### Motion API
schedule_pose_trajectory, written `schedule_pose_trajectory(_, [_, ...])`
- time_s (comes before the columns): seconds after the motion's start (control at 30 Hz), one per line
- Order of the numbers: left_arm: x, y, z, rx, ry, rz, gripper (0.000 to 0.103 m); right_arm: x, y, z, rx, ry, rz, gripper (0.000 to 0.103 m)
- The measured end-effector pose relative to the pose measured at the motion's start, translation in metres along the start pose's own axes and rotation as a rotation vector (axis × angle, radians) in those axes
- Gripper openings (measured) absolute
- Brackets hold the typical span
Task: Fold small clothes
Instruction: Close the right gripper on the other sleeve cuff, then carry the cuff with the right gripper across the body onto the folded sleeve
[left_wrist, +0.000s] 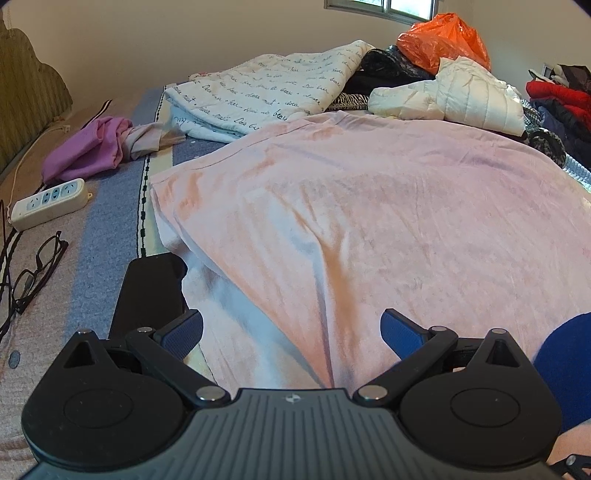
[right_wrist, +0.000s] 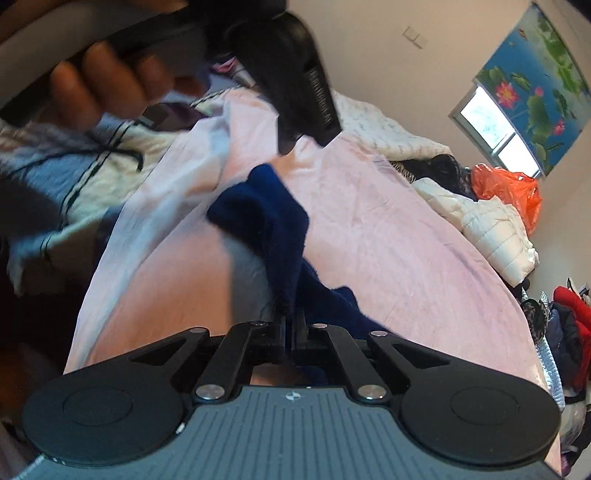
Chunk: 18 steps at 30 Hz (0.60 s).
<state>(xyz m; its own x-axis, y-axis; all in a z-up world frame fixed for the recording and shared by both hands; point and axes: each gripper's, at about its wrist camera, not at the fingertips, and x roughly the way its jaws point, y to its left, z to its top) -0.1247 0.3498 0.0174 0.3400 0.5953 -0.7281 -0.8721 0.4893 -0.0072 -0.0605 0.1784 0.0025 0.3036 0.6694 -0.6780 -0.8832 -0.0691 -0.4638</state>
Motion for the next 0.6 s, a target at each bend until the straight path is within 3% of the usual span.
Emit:
schedule_pose_trajectory(0.03, [0.0, -0.001, -0.001, 0.005, 0.004, -0.006, 0.103, 0.0, 0.0, -0.002, 0.01, 0.004, -0.003, 0.004])
schedule_pose_trajectory(0.13, [-0.003, -0.006, -0.001, 0.024, -0.004, -0.009, 0.103, 0.002, -0.004, 0.005, 0.054, -0.009, -0.042, 0.027])
schedule_pose_trajectory(0.2, [-0.006, -0.007, -0.001, 0.03, -0.013, -0.012, 0.103, 0.002, -0.006, 0.015, 0.091, -0.06, -0.025, 0.049])
schedule_pose_trajectory(0.27, [-0.008, -0.007, 0.0, 0.027, -0.021, -0.012, 0.103, 0.005, -0.004, 0.026, 0.1, -0.101, 0.013, 0.061])
schedule_pose_trajectory(0.3, [-0.009, -0.006, 0.0, 0.022, -0.023, -0.011, 0.103, 0.009, 0.0, 0.032, 0.083, -0.115, 0.009, 0.062])
schedule_pose_trajectory(0.37, [-0.009, -0.005, 0.001, 0.015, -0.021, -0.015, 0.103, 0.019, 0.006, 0.04, 0.041, -0.111, -0.01, 0.059])
schedule_pose_trajectory(0.4, [-0.009, -0.004, 0.001, 0.012, -0.019, -0.017, 0.103, 0.023, 0.007, 0.042, 0.036, -0.104, -0.003, 0.039])
schedule_pose_trajectory(0.47, [-0.009, -0.003, 0.002, 0.004, -0.019, -0.016, 0.103, 0.027, -0.001, 0.042, 0.081, -0.093, 0.014, 0.011])
schedule_pose_trajectory(0.6, [-0.011, -0.009, -0.001, -0.026, -0.021, -0.042, 0.103, 0.005, -0.051, 0.025, 0.31, -0.162, 0.042, 0.006])
